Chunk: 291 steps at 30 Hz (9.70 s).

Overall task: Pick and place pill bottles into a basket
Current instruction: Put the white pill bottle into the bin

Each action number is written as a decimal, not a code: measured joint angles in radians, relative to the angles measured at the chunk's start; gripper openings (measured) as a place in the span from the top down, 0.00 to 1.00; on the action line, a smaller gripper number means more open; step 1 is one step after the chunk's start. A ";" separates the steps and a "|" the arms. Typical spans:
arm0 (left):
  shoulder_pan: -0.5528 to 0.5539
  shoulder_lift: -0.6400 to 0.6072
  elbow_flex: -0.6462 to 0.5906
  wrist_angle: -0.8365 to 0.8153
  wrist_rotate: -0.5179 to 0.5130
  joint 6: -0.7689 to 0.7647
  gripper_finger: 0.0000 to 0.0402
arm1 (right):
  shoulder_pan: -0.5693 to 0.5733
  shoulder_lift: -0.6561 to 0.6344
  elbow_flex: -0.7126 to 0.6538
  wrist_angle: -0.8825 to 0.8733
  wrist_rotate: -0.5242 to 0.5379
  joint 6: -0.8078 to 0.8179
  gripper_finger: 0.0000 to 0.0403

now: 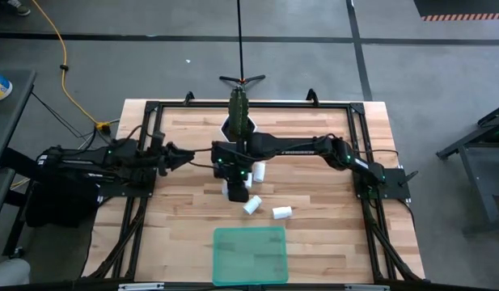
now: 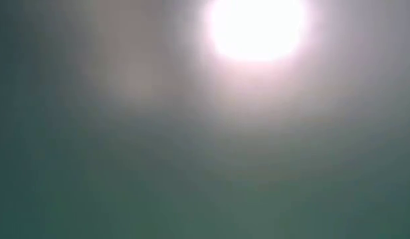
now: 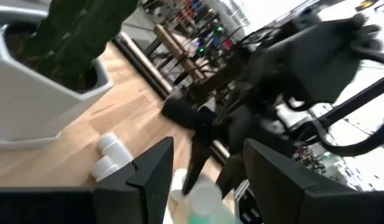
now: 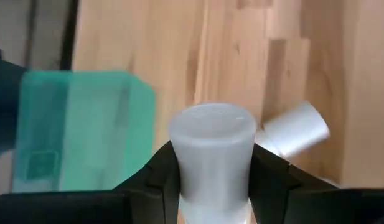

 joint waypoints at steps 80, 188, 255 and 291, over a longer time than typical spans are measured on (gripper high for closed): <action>0.000 0.108 0.000 0.369 -0.022 -0.175 0.43 | 0.237 -0.071 -0.015 0.537 1.104 -1.693 0.68; 0.000 0.451 0.002 0.813 0.254 -0.149 0.52 | 0.301 -0.066 -0.018 0.650 1.167 -1.228 0.42; 0.000 0.417 -0.001 0.465 0.283 0.623 0.52 | 0.087 -0.244 -0.014 0.432 0.926 0.261 0.46; -0.298 0.404 0.163 0.247 0.004 0.818 0.52 | -0.048 -0.290 -0.014 0.239 0.792 0.210 0.46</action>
